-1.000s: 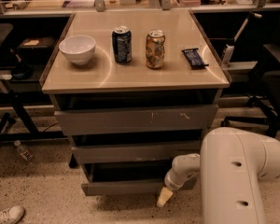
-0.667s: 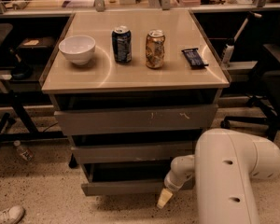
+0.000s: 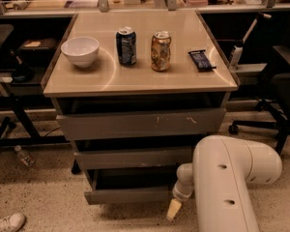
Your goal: Open bottom drawer
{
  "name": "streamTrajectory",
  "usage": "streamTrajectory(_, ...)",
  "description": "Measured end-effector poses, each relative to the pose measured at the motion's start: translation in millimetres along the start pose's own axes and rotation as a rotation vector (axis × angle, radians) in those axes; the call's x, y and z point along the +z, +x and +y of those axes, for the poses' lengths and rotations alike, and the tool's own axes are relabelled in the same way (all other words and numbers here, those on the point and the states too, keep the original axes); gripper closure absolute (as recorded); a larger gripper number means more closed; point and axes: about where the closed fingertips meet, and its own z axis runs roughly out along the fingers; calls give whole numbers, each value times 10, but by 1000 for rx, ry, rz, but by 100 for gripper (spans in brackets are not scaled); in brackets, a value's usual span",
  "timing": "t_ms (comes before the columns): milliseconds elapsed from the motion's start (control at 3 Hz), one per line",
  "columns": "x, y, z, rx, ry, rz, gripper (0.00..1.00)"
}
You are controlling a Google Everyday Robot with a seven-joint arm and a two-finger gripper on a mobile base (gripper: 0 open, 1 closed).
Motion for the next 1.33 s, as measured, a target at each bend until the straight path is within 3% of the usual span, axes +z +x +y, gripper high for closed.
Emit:
streamTrajectory(333, -76, 170, 141, 14, -27, 41, 0)
streamTrajectory(1000, -555, 525, 842, 88, -95, 63, 0)
streamTrajectory(1333, -549, 582, 934, 83, -109, 75, 0)
